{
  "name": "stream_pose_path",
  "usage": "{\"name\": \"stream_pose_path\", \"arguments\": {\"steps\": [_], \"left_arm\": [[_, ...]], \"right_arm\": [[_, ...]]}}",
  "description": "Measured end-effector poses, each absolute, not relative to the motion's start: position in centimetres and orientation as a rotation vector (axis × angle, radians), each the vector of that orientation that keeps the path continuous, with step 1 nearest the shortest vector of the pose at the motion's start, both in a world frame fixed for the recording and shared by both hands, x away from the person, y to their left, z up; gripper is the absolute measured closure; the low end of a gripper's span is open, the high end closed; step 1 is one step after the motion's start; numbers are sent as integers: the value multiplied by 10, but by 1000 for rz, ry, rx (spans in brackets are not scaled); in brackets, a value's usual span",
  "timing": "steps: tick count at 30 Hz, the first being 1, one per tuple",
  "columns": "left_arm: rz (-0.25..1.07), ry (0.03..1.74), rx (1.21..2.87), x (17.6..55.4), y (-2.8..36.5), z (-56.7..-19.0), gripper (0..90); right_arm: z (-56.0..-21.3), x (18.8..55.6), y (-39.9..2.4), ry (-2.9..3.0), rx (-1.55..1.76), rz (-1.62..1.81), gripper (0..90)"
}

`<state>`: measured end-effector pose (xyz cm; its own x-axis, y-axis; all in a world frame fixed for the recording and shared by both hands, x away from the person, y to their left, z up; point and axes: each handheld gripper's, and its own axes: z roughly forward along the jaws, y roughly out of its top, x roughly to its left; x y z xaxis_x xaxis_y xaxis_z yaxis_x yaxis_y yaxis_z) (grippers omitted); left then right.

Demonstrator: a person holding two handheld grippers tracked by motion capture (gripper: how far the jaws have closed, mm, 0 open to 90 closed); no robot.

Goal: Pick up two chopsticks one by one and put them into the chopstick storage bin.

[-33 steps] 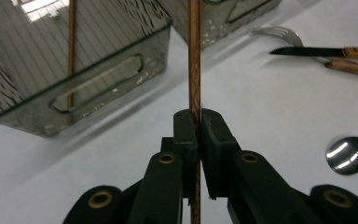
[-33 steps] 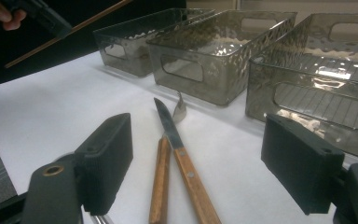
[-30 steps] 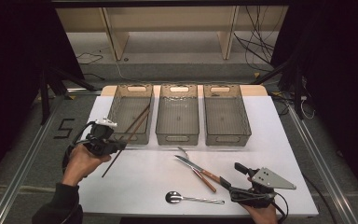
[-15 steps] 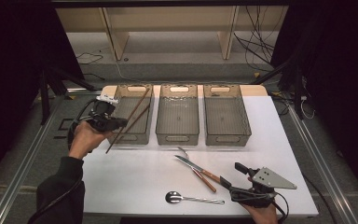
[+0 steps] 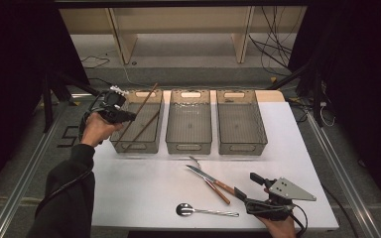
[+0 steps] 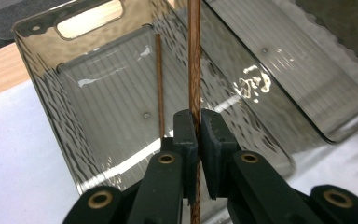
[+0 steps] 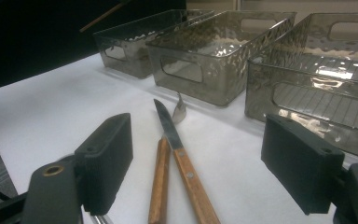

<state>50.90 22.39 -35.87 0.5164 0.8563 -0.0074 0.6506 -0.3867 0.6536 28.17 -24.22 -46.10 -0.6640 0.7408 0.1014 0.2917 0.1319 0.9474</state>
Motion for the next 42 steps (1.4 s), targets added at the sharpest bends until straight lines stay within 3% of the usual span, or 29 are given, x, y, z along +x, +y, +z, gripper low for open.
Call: {"name": "stream_pose_path", "arguments": {"steps": [17, 42], "left_arm": [[446, 1248, 2183, 541, 233, -371, 847], [466, 1275, 2176, 549, 232, -386, 842]], "right_arm": [[-462, 282, -242, 2025, 992, 1548, 254], [-462, 282, -242, 2028, 989, 1551, 254]]}}
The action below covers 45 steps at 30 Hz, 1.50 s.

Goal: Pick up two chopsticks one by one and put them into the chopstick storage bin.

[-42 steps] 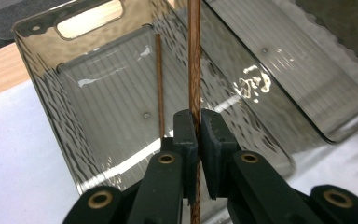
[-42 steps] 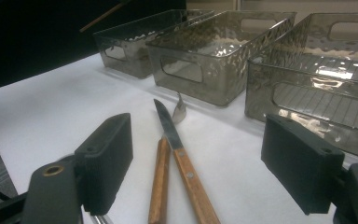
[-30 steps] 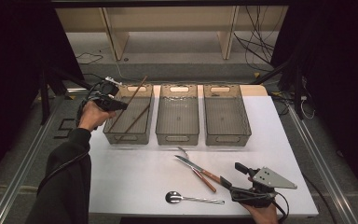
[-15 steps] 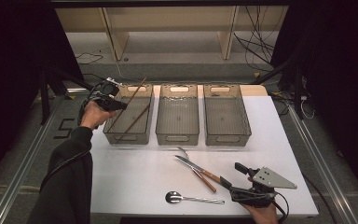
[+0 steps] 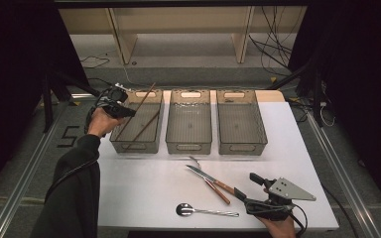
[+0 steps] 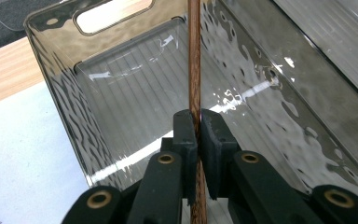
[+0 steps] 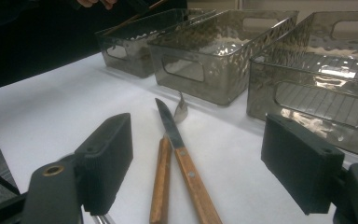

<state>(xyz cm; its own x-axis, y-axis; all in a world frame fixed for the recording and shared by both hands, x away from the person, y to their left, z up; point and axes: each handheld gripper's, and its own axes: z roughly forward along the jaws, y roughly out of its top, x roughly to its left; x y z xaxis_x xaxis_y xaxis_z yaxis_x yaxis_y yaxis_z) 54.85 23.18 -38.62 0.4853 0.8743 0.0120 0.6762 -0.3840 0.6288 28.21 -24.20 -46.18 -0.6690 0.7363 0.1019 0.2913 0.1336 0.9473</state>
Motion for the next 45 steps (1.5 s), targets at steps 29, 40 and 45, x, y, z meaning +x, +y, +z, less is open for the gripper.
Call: {"name": "stream_pose_path", "arguments": {"steps": [29, 40, 45], "left_arm": [[373, 1125, 1981, 454, 210, -365, 287], [348, 1064, 1926, 414, 204, -385, 252], [358, 1041, 1944, 405, 200, -390, 241]], "right_arm": [[-462, 282, -240, 2036, 995, 1545, 254], [-462, 281, -238, 2058, 991, 1535, 255], [-461, 280, -235, 2080, 979, 1542, 260]]}}
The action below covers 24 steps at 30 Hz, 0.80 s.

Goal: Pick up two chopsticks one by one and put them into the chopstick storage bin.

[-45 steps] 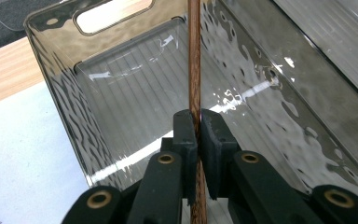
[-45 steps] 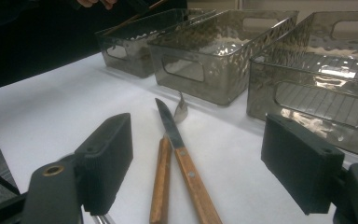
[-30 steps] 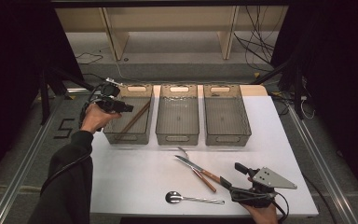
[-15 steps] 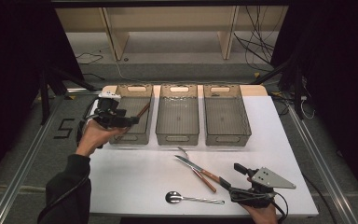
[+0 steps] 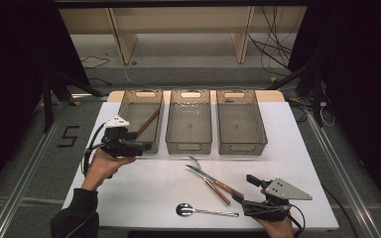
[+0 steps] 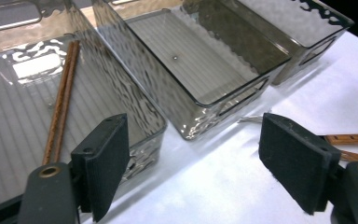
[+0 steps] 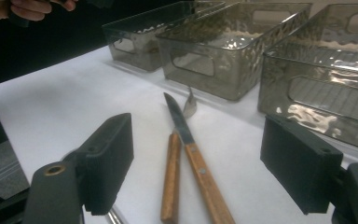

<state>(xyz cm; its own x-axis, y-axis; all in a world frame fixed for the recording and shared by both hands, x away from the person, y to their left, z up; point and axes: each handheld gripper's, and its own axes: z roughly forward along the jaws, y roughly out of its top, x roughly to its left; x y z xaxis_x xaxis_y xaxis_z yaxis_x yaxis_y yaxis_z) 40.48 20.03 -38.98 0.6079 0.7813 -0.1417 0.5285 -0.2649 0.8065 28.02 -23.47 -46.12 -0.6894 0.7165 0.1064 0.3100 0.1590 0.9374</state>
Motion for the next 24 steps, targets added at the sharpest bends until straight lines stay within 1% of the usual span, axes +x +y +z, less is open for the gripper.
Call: {"name": "stream_pose_path", "arguments": {"steps": [3, 11, 24], "left_arm": [[375, 1028, 1937, 399, 199, -392, 230], [351, 992, 1872, 385, 200, -400, 216], [338, 973, 1861, 364, 197, -425, 194]], "right_arm": [[-460, 279, -231, 2099, 962, 1550, 261], [-459, 277, -217, 2217, 898, 1555, 269], [-459, 281, -196, 2436, 790, 1469, 276]]}}
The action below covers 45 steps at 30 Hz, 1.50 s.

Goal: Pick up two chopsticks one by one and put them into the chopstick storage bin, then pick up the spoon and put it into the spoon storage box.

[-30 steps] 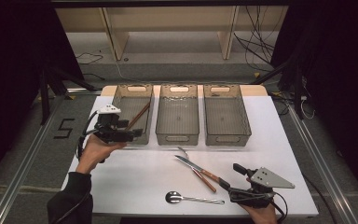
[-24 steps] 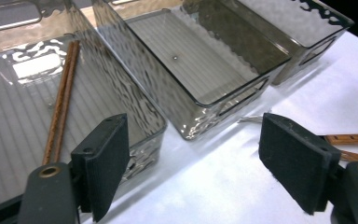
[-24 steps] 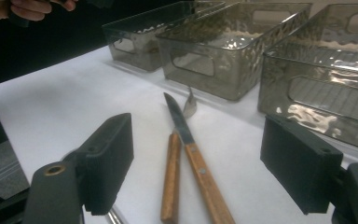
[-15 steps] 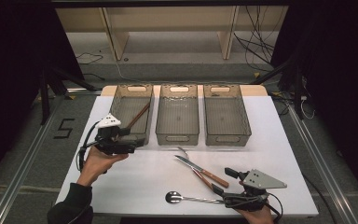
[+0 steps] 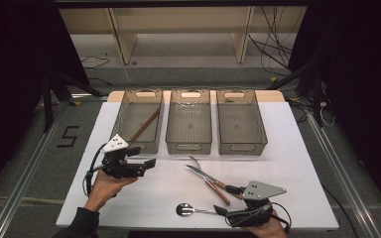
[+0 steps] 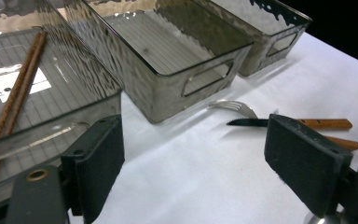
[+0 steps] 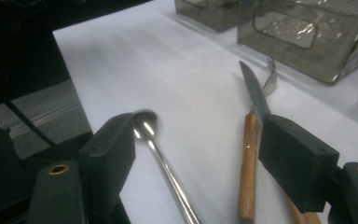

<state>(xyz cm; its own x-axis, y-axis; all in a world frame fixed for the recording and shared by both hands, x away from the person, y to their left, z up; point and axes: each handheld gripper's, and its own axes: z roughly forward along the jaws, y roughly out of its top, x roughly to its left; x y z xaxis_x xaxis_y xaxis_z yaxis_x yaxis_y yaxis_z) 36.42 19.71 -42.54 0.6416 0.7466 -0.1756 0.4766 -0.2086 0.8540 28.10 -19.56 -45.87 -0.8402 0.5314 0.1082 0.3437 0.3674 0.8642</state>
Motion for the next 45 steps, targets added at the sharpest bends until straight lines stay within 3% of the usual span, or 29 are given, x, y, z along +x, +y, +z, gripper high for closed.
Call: {"name": "stream_pose_path", "arguments": {"steps": [27, 35, 45], "left_arm": [[379, 974, 1770, 325, 198, -467, 166], [410, 952, 1769, 318, 199, -473, 166], [429, 962, 1728, 314, 206, -473, 168]], "right_arm": [[-465, 299, -161, 2671, 664, 1251, 308], [-468, 305, -157, 2764, 612, 1128, 370], [-475, 305, -145, 2856, 550, 1035, 517]]}}
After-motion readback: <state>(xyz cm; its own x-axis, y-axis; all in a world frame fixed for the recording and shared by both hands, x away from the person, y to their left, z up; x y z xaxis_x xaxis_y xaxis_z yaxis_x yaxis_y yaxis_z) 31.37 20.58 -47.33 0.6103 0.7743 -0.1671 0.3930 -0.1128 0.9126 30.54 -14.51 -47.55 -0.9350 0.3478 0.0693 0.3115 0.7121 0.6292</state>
